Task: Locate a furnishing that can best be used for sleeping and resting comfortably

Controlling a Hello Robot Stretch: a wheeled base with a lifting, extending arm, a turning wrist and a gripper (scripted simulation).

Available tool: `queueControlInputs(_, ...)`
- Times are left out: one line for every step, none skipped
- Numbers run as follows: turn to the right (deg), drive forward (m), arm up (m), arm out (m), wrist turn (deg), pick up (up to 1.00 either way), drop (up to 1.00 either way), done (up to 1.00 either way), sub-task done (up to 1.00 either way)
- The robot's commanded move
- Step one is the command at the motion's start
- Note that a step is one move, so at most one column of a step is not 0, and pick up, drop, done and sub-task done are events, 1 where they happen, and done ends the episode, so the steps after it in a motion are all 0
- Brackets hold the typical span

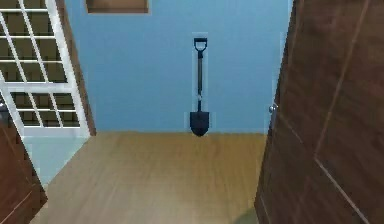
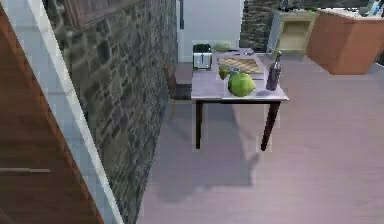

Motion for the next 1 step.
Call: queueControlInputs(0.0,1.0,0.0,0.0,0.0,0.0,0.0,0.0,0.0)
